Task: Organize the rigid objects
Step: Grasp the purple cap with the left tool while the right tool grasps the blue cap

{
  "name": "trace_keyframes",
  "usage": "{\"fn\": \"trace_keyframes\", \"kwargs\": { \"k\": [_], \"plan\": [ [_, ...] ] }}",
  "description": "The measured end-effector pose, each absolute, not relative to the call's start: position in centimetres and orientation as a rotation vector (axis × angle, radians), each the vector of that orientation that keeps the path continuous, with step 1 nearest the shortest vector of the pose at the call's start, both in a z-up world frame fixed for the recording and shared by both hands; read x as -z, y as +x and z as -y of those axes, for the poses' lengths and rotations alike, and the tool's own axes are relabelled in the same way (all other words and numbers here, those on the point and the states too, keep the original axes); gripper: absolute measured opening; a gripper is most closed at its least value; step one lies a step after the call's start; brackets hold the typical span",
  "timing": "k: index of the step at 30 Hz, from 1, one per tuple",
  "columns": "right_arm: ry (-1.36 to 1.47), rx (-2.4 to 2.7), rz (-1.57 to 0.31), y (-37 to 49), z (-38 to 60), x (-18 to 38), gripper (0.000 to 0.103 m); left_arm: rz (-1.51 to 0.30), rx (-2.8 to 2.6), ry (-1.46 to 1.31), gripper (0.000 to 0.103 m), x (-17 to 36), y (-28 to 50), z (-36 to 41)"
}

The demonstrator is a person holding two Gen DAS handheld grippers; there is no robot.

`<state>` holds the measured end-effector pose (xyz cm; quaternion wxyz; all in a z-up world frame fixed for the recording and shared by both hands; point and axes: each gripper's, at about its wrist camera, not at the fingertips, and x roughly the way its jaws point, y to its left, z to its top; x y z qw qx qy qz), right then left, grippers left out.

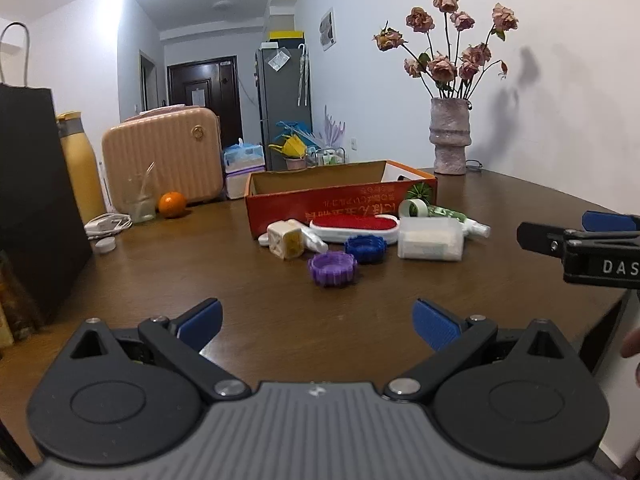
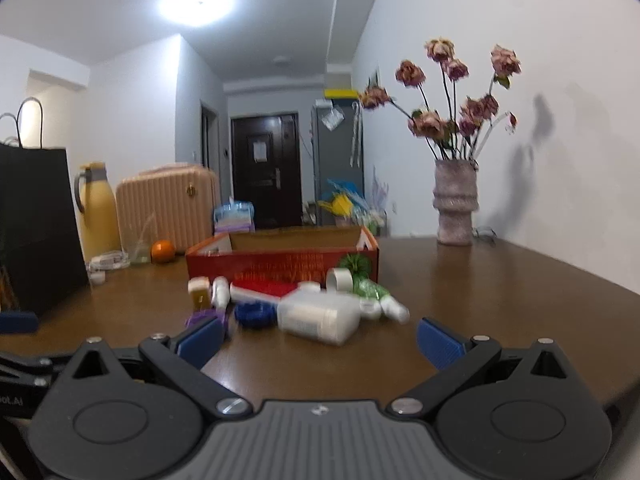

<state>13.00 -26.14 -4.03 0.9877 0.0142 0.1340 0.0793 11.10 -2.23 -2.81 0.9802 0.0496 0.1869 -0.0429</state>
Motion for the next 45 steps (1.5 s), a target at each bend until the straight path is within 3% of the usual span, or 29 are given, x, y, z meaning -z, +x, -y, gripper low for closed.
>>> {"fn": "trace_keyframes", "kwargs": {
  "k": [9, 11, 14, 22, 37, 45],
  "plan": [
    [-0.047, -0.275, -0.392, 22.5, 25.0, 3.5, 0.103, -0.493, 0.057, 0.092, 0.103, 4.5, 22.6, 3.7],
    [-0.047, -0.305, -0.415, 24.8, 24.7, 3.6, 0.095, -0.509, 0.068, 0.093, 0.101, 4.9, 24.7, 3.8],
    [-0.044, -0.340, -0.446, 27.7, 24.3, 4.0, 0.085, -0.542, 0.102, 0.070, 0.090, 5.2, 26.9, 3.8],
    [-0.010, -0.473, -0.495, 32.1, 22.3, 4.7, 0.077, -0.641, 0.142, 0.043, 0.056, 6.8, 30.8, 3.6],
    [-0.177, -0.423, -0.601, 35.1, 14.4, 6.8, 0.076, -0.585, -0.036, -0.026, 0.056, 5.1, 25.2, -3.0],
    [-0.164, -0.366, -0.619, 34.5, 15.0, 7.6, 0.075, -0.553, -0.042, -0.032, 0.056, 5.0, 23.8, -4.4]
  ]
}}
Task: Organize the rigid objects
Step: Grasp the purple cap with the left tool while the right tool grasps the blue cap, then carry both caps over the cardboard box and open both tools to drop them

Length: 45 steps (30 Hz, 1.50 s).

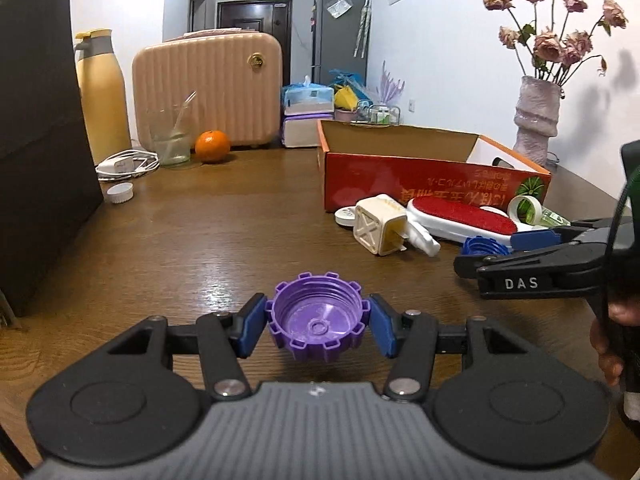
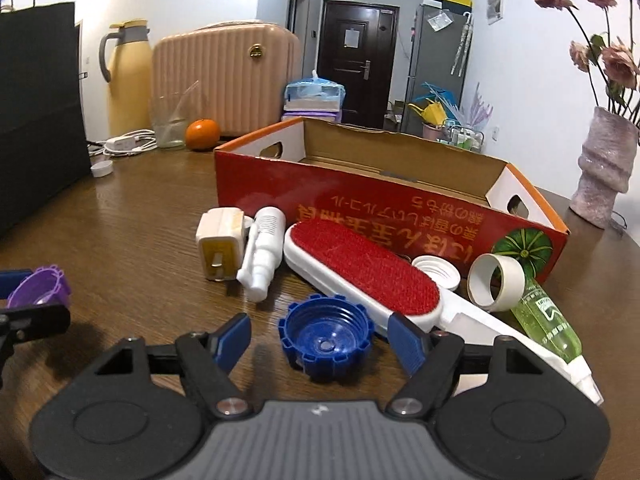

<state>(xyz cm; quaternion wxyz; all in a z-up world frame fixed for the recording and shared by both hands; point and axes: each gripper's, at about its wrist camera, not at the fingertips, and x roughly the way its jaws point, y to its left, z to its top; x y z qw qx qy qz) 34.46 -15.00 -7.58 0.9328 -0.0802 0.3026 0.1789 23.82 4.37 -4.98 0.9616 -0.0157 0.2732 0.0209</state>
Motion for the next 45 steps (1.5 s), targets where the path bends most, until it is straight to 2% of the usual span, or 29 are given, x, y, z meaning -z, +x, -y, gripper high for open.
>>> {"fn": "trace_keyframes", "kwargs": {
  "k": [4, 6, 8, 14, 20, 27, 35, 45],
  "plan": [
    [-0.198, -0.337, -0.614, 34.6, 14.3, 7.8, 0.075, -0.538, -0.033, -0.036, 0.056, 4.7, 23.5, -4.4],
    [-0.214, -0.321, -0.603, 34.6, 14.2, 7.9, 0.070, -0.529, -0.039, -0.036, 0.056, 4.5, 23.1, -4.4],
    [-0.234, -0.307, -0.603, 34.6, 14.0, 7.9, 0.054, -0.523, -0.045, -0.039, 0.056, 4.3, 22.6, -4.4],
    [-0.231, -0.322, -0.620, 34.7, 14.4, 8.0, 0.054, -0.473, -0.053, -0.035, 0.056, 2.8, 19.8, -4.2],
    [-0.175, -0.336, -0.537, 30.6, 15.3, 5.6, 0.054, -0.416, -0.062, -0.021, 0.056, 1.3, 16.2, -3.7],
    [-0.123, -0.345, -0.378, 20.3, 18.4, 1.7, 0.054, -0.360, -0.038, -0.004, 0.056, -0.2, 12.3, -1.9],
    [-0.039, -0.311, -0.277, 8.8, 23.0, 0.9, 0.054, -0.236, 0.018, 0.031, 0.056, -2.2, 7.5, 1.3],
    [0.001, -0.282, -0.220, 7.6, 24.0, -0.1, 0.054, -0.209, 0.021, 0.027, 0.056, -2.6, 7.2, 1.7]
  ]
}}
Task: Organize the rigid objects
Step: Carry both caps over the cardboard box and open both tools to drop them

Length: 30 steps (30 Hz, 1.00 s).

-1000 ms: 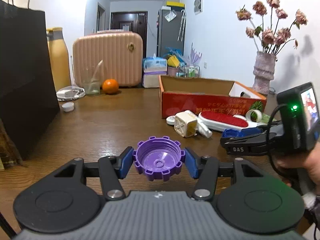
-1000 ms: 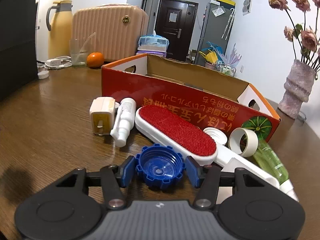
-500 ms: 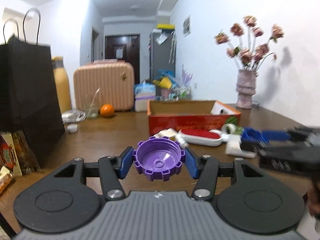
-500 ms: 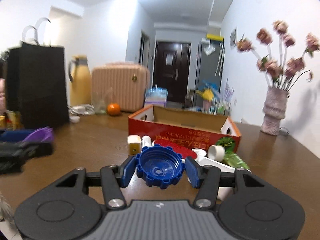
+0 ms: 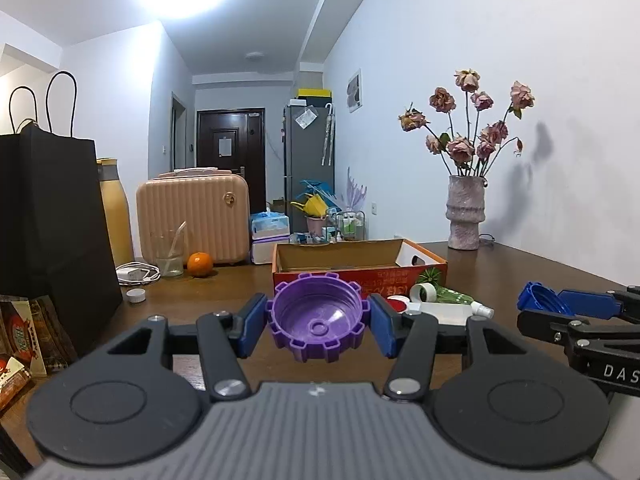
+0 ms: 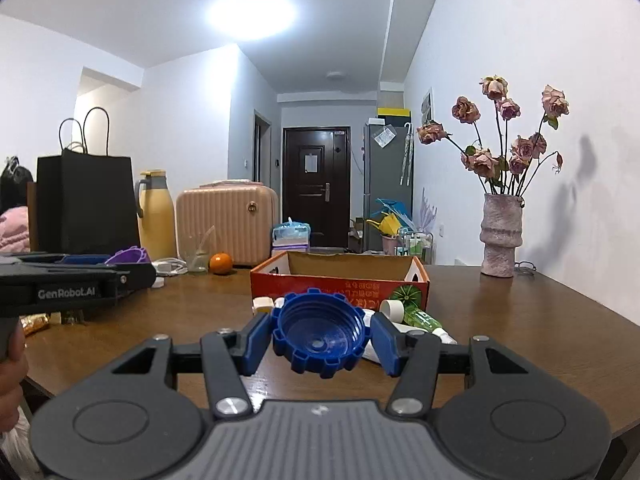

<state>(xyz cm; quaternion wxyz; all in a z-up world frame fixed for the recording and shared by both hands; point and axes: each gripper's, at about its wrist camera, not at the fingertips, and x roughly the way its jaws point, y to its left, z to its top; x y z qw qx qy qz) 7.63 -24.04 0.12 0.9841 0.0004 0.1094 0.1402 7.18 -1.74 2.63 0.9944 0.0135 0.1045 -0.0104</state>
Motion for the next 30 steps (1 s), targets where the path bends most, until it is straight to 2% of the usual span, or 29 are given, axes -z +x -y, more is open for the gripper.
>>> {"fn": "trace_keyframes", "kwargs": {
  "k": [9, 15, 19, 25, 30],
  "plan": [
    [0.003, -0.305, -0.233, 15.5, 24.9, -2.2, 0.054, -0.229, 0.017, -0.019, 0.056, -4.1, 14.9, 0.4],
    [-0.012, -0.374, -0.265, 25.8, 26.0, -5.7, 0.054, -0.271, 0.064, -0.033, 0.056, -7.0, 25.4, -0.3],
    [-0.050, -0.391, -0.309, 35.0, 26.3, -7.5, 0.054, -0.393, 0.108, -0.031, 0.056, -7.7, 35.1, -0.7],
    [-0.088, -0.350, -0.493, 51.5, 25.5, -7.2, 0.054, -0.602, 0.033, -0.027, 0.056, -6.4, 50.2, -1.8],
    [-0.199, -0.261, -0.720, 63.5, 23.4, -2.1, 0.054, -0.773, 0.033, 0.031, 0.056, -2.2, 60.4, -1.9]
  ]
}}
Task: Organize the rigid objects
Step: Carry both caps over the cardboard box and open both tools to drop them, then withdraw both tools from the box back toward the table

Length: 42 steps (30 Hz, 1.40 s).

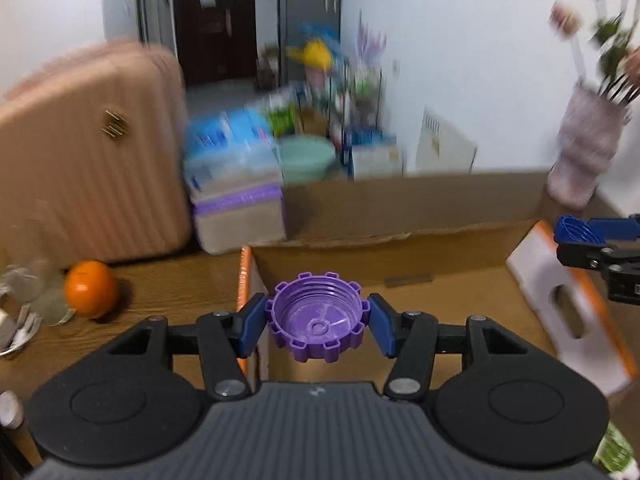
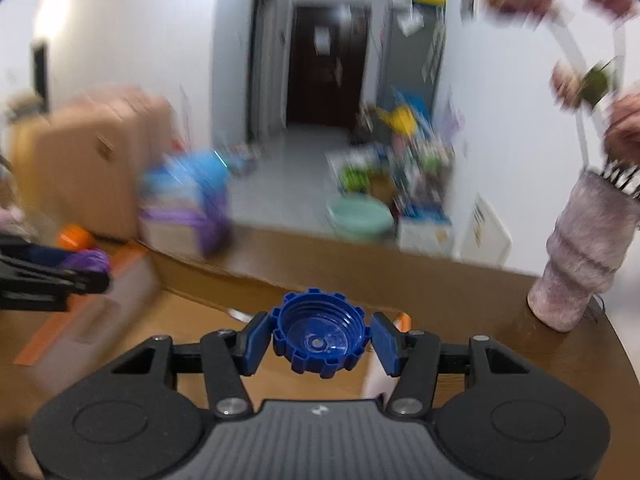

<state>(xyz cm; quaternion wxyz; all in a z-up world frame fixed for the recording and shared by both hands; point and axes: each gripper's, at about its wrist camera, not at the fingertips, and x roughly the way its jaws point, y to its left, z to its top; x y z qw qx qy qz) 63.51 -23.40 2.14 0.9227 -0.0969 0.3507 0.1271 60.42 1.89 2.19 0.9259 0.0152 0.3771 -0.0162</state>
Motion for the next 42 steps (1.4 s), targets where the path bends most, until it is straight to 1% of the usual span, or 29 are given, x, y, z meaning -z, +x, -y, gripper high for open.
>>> {"fn": "trace_keyframes", "kwargs": {
  "k": [5, 8, 10, 12, 13, 14, 16, 18, 20, 22, 27, 31, 34, 35, 37, 42],
  "plan": [
    [-0.303, -0.209, -0.840, 68.8, 21.4, 2.5, 0.054, -0.889, -0.003, 0.096, 0.056, 1.4, 65.5, -1.7],
    [-0.400, -0.215, -0.929, 70.6, 19.6, 5.1, 0.054, -0.894, 0.007, 0.159, 0.058, 2.2, 66.7, -1.2],
    [-0.445, -0.206, -0.949, 71.0, 18.9, 6.1, 0.054, -0.917, 0.012, 0.155, 0.062, 2.5, 67.2, -1.2],
    [-0.471, -0.204, -0.934, 71.0, 18.3, 6.6, 0.058, -0.931, 0.012, 0.165, 0.064, 2.7, 67.4, -0.9],
    [-0.472, -0.202, -0.927, 71.0, 18.1, 6.6, 0.068, -0.926, 0.007, 0.173, 0.064, 2.6, 67.3, -0.8],
    [-0.455, -0.209, -0.923, 70.9, 18.1, 6.3, 0.072, -0.920, 0.003, 0.180, 0.065, 2.4, 67.0, -0.5],
    [-0.413, -0.204, -0.906, 70.4, 18.3, 5.2, 0.073, -0.915, -0.006, 0.171, 0.069, 1.8, 66.3, -0.6],
    [-0.400, -0.214, -0.886, 69.4, 18.6, 3.8, 0.075, -0.914, -0.007, 0.174, 0.069, 1.0, 65.8, -0.6],
    [-0.386, -0.227, -0.856, 67.7, 19.5, 1.7, 0.080, -0.919, -0.005, 0.187, 0.070, 0.0, 64.9, -0.6],
    [-0.379, -0.228, -0.837, 65.7, 20.5, -0.5, 0.083, -0.905, -0.038, 0.199, 0.083, -1.4, 63.3, -0.5],
    [-0.376, -0.237, -0.793, 60.1, 21.9, -4.5, 0.087, -0.846, -0.050, 0.165, 0.083, -5.0, 57.7, -0.9],
    [-0.291, -0.278, -0.733, 55.5, 23.1, -6.1, 0.087, -0.788, -0.073, 0.167, 0.087, -7.6, 52.4, -1.3],
    [-0.247, -0.313, -0.665, 50.9, 23.3, -7.0, 0.087, -0.739, -0.076, 0.138, 0.087, -9.1, 48.3, -1.7],
    [-0.242, -0.319, -0.643, 49.5, 23.4, -7.1, 0.087, -0.708, -0.077, 0.123, 0.087, -9.5, 46.6, -1.8],
    [-0.230, -0.322, -0.593, 46.7, 23.5, -7.4, 0.087, -0.621, -0.078, 0.081, 0.092, -10.1, 43.0, -2.1],
    [-0.228, -0.294, -0.488, 38.8, 24.2, -6.8, 0.088, -0.393, -0.048, 0.079, 0.094, -9.9, 33.4, -1.9]
  ]
}}
